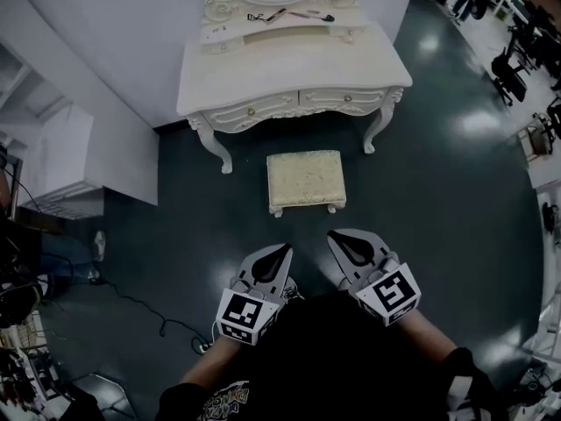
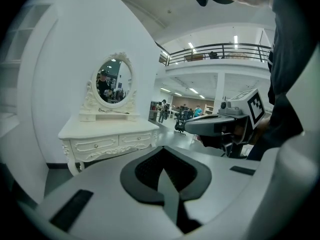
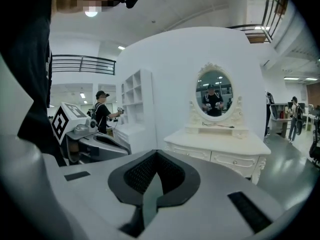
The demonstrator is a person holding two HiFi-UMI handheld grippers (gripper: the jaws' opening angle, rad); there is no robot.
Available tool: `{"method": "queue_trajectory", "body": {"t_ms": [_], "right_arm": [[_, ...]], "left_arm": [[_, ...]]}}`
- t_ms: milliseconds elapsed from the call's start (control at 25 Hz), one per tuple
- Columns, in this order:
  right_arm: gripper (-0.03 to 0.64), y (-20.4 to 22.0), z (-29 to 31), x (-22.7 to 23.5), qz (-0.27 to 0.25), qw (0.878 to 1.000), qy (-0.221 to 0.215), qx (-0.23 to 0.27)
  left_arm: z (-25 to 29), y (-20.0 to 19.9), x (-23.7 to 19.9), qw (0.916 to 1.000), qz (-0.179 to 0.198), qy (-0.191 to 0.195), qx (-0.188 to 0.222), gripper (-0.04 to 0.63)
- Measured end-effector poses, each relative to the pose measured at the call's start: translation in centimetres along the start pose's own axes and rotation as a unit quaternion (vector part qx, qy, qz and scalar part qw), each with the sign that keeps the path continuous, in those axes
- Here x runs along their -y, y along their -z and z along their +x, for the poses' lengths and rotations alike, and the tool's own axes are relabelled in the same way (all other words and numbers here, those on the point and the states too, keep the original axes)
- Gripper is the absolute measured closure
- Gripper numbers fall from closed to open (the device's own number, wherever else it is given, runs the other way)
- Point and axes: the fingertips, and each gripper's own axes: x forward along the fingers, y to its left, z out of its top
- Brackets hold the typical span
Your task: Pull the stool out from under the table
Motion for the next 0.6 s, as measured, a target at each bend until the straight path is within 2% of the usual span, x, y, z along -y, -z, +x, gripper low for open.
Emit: {"method": "queue_trajectory", "body": {"t_ms": [160, 320, 600], "right_arm": [[0.589, 1.6, -2.4, -0.1, 0.015, 1.0, -0.027, 0.0], [0.589, 3.1, -5.9, 0.7, 0.022, 0.999, -0.035, 0.004], [0.589, 6.0, -11.8, 2.3, 0.024, 0.999, -0.043, 0.003]], "left_arm": [[1.0, 0.4, 2.9, 0.9998, -0.016, -0.004, -0.006, 0.588], [2.3, 0.7, 6.4, 0.9991, -0.04, -0.012, -0.012, 0.588], [4.4, 0.9, 12.9, 0.9994, -0.029, -0.01, -0.013, 0.588]]}}
